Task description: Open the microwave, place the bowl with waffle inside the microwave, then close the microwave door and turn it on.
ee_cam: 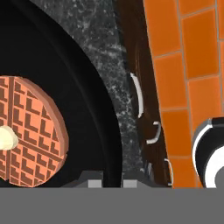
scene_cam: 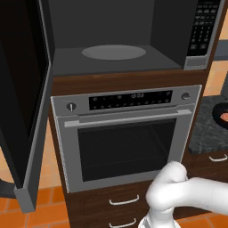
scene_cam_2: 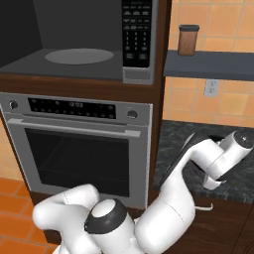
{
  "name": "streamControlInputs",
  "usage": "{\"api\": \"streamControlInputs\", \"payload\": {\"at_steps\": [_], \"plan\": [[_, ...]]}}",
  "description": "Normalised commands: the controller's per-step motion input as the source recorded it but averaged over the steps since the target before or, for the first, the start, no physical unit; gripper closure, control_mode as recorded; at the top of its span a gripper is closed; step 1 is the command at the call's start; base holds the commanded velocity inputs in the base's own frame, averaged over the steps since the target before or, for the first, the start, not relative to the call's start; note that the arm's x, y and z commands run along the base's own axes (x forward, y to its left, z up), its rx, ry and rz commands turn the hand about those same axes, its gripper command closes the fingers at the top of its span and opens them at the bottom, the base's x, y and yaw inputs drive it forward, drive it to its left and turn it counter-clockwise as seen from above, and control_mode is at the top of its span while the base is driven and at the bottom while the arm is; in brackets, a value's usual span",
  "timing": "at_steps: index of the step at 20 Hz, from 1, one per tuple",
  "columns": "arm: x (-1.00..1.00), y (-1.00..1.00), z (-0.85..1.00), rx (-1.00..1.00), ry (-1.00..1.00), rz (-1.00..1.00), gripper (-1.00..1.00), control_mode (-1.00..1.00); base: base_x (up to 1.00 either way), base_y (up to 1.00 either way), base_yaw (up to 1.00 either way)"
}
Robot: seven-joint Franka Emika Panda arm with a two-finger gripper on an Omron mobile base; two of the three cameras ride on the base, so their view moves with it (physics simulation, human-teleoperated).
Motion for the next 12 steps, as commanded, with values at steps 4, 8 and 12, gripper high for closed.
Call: {"api": "streamControlInputs", "payload": {"at_steps": [4,8,12], "plan": [[-0.88,0.01,1.0,-0.24,-0.06,-0.07,1.0,-1.0,0.0,0.0,0.0],[-1.0,0.31,0.75,-0.28,0.0,0.0,1.0,-1.0,0.0,0.0,0.0],[-1.0,0.55,0.96,-0.17,-0.01,0.0,1.0,-1.0,0.0,0.0,0.0]]}}
